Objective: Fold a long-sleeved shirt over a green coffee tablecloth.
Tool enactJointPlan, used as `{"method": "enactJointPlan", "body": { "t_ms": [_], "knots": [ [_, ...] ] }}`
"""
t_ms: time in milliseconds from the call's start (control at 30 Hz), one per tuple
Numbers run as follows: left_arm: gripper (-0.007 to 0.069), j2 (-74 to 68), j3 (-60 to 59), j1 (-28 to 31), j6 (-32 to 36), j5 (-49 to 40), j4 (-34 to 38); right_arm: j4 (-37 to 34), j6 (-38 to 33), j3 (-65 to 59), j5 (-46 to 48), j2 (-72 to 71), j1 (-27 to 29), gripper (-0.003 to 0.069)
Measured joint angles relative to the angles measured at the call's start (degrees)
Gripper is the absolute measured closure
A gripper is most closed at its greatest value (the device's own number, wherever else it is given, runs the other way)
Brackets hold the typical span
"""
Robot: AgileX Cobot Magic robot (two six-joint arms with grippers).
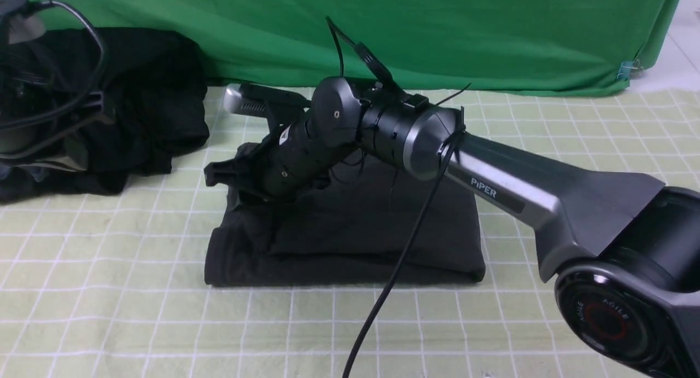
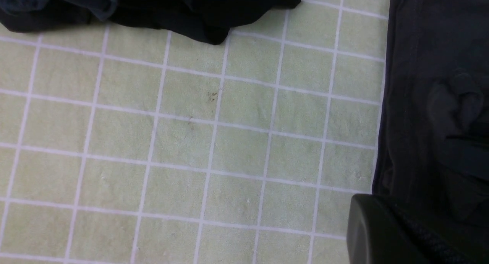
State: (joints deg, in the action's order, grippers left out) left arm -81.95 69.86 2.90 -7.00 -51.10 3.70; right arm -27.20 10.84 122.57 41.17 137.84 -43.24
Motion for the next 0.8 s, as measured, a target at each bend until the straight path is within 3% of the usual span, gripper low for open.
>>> {"method": "enactJointPlan", "body": {
  "t_ms": [100,200,267,367,400,433,467,500,600,800],
  "knots": [
    [0.0627,0.00,0.00,0.00,0.00,0.07,1.47,-0.13,-1.96,1.91,3.21,-1.30,0.39,0.0195],
    [0.0627,0.00,0.00,0.00,1.45,0.21,3.74,0.52,-8.86,5.11,9.06,-4.08,1.78,0.0109],
    [0.0627,0.00,0.00,-0.05,4.10,0.70,7.01,3.98,-12.27,8.26,15.81,-6.70,3.57,0.0104],
    [0.0627,-0.06,0.00,-0.98,7.63,2.07,13.27,12.77,-13.60,10.56,23.81,-10.41,6.47,0.0195],
    [0.0627,-0.10,0.00,-1.82,9.01,2.87,15.15,16.52,-13.65,10.39,25.34,-11.90,7.66,0.0267],
    [0.0627,-0.50,0.00,-3.25,10.39,4.06,18.06,20.36,-13.65,9.37,26.42,-13.65,9.46,0.0393],
    [0.0627,-0.58,0.00,-3.53,10.53,4.26,18.06,20.74,-13.65,9.10,26.54,-13.95,9.46,0.0413],
    [0.0627,-1.83,0.00,-6.47,11.40,6.34,20.28,22.66,-13.65,6.33,27.26,-16.32,11.77,0.0546],
    [0.0627,-5.31,0.00,-11.06,11.67,10.05,21.29,23.68,-13.65,-1.05,27.81,-20.57,14.32,0.0634],
    [0.0627,-17.66,2.69,-14.96,9.98,14.45,20.30,23.42,-14.82,-16.65,27.23,-25.75,15.71,0.0661]
  ]
}}
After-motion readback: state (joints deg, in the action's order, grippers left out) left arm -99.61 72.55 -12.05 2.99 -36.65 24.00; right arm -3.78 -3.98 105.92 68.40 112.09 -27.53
